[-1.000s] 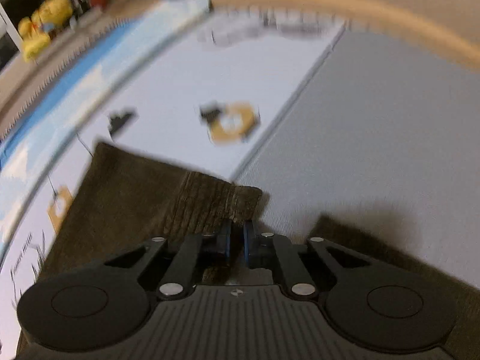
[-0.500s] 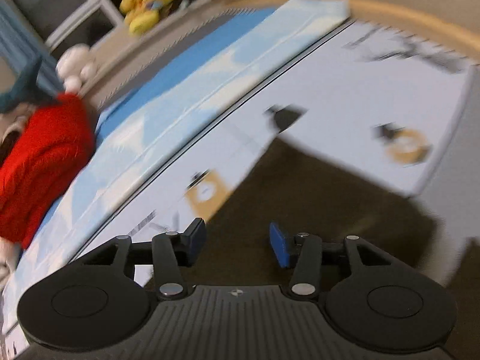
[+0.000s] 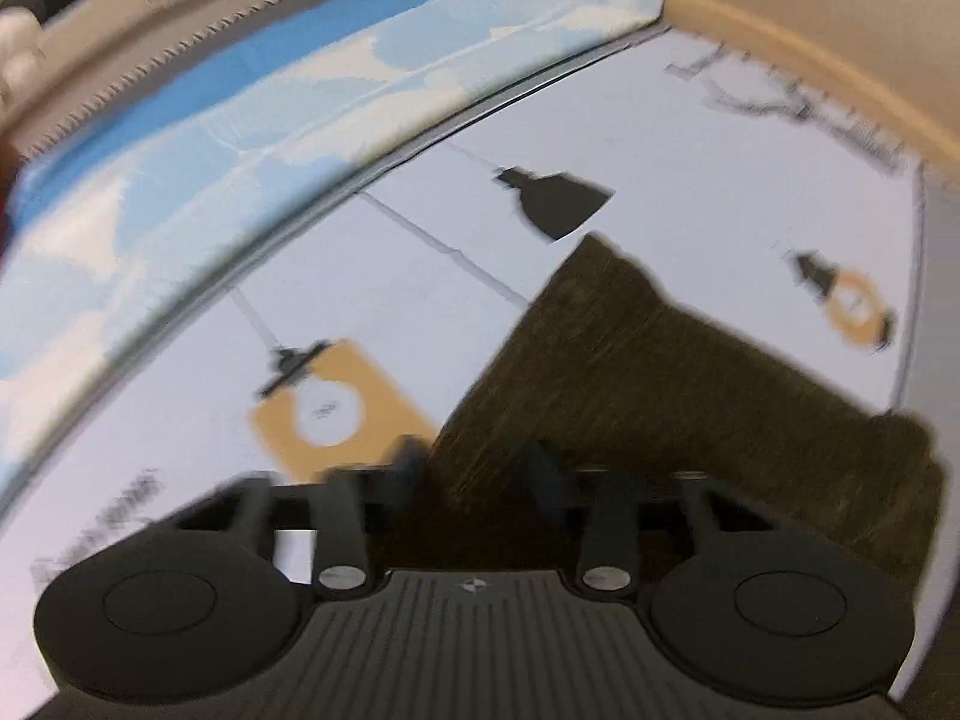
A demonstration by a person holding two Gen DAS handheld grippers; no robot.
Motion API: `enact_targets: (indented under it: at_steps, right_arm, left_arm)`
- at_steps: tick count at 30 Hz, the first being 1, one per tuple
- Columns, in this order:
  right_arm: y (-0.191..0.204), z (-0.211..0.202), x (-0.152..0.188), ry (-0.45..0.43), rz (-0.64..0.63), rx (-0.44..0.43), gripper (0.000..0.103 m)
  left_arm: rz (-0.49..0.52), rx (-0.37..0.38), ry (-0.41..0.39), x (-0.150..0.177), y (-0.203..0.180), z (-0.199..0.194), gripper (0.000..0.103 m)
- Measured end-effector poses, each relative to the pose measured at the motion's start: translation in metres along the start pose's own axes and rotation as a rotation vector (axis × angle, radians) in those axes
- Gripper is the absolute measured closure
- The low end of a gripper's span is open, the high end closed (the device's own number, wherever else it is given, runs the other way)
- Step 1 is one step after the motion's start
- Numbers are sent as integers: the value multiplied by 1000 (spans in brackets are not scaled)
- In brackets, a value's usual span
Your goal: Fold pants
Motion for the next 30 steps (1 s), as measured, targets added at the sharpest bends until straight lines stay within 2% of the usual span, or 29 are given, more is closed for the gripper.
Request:
enact_targets:
  at_steps: [1,2,4,5,6,8,9,11,13,15,17,20,22,23,25,27,30]
  right_arm:
    - [-5,0,-5,-12,28,15,97]
    - [-15,-2,-13,-35,95,31,98]
    - [-33,-11,-35,-137,205,64,98]
    - [-38,-12,-41,-172,258,39,98]
    - [-40,-7,-42,-167,281,13,98]
    - [-48,7,-33,-88,338,-41,92]
    - [-57,13,-27,-38,390,-94,91]
    - [-75,4,-28,-36,391,-162,88]
    - [-101,-16,-34,-91,315,-185,78]
    - [-141,-39,-38,-161,260,-147,67]
    - [-178,-55,-29,-184,250,-91,56]
    - [-228,-52,-1,-98,262,-32,56]
    - [-255,-44,15,-24,334,18,56]
    - [-262,-42,19,-33,377,1,56]
    - [-258,-43,18,-51,347,-9,56]
    - [-249,-41,14,-80,289,-52,88]
    - [-253,-37,13,-71,280,-43,90]
  left_arm:
    - [-5,2,-17,-3,-2,-1,57]
    - [-1,2,-35,-6,-3,-2,58]
    - [15,24,-84,-12,-13,-5,58]
    - [30,29,-116,-15,-19,-7,58]
    - [50,20,-144,-19,-24,-7,57]
    - [51,-7,-175,-22,-30,-7,53]
    - [38,-12,-177,-24,-32,-6,51]
    - [20,-31,-163,-27,-33,-7,47]
    - [-2,-38,-149,-30,-30,-9,41]
    - [-24,-49,-140,-32,-25,-14,40]
    - [-50,-51,-135,-34,-18,-22,40]
    - [-86,-64,-105,-37,-11,-44,40]
    - [-112,-93,-74,-39,-7,-68,40]
    - [-119,-112,-54,-39,-6,-81,40]
    - [-122,-124,-38,-39,-7,-110,40]
    - [-93,-96,-50,-35,-11,-140,40]
    - [-70,-67,-77,-14,-14,-182,40]
Point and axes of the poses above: each gripper's, at about its wrist camera, not at the fingertips, and z roughly the way its jaws point, y to its left, x to its underside, the point moved 8 cm from there along z, roughly the way its jaws point, and after that the axes turned 15 degrees about -y, right-handed, at the moved point
